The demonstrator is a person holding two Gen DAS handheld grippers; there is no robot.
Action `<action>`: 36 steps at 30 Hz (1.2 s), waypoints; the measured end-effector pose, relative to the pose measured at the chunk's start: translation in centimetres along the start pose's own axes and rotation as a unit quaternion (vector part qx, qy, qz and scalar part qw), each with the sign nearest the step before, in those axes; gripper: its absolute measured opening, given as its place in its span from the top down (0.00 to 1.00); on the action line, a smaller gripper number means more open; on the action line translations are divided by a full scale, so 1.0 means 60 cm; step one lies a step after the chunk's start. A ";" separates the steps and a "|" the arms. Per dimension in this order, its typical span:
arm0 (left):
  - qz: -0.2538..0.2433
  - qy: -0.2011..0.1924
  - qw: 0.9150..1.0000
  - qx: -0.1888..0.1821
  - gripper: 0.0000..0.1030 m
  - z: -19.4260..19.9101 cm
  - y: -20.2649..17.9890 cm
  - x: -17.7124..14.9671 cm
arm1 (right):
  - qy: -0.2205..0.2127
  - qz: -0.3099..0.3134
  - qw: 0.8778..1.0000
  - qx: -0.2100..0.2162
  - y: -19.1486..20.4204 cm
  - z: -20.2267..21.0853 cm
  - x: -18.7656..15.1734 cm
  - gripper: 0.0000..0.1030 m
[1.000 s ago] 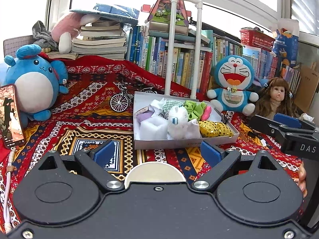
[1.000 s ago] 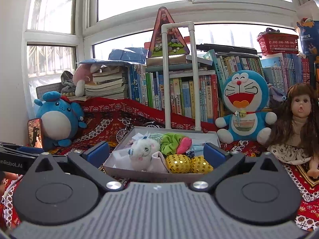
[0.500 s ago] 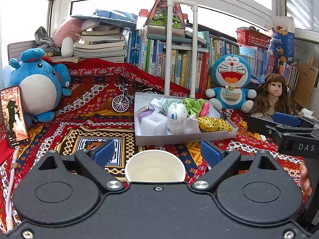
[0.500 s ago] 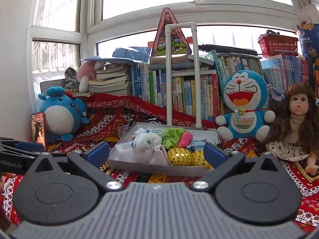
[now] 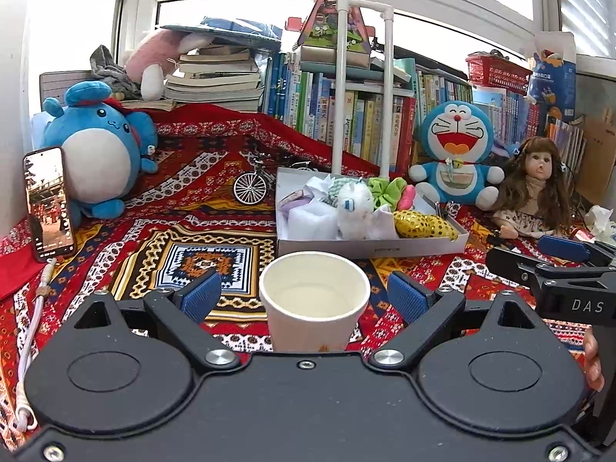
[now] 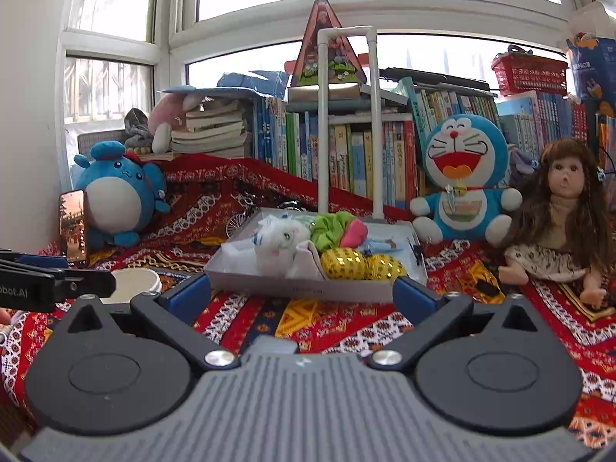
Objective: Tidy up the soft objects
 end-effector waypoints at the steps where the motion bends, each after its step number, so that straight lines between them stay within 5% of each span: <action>1: 0.000 0.001 1.000 0.001 0.10 0.001 0.000 -0.004 | 0.000 0.000 1.000 -0.002 0.000 0.002 -0.003 0.00; 36: 0.018 0.078 0.997 0.011 0.10 0.002 -0.010 -0.135 | 0.060 0.034 0.996 -0.056 0.019 0.012 -0.130 0.00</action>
Point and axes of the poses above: each gripper's, at about its wrist camera, not at the fingertips, and z roughly against the way its jaws point, y to its left, x to its top, the point moved 4 cm from there along -z, roughly the way its jaws point, and after that the axes turned 12 degrees about -z, right-handed, at the moved point
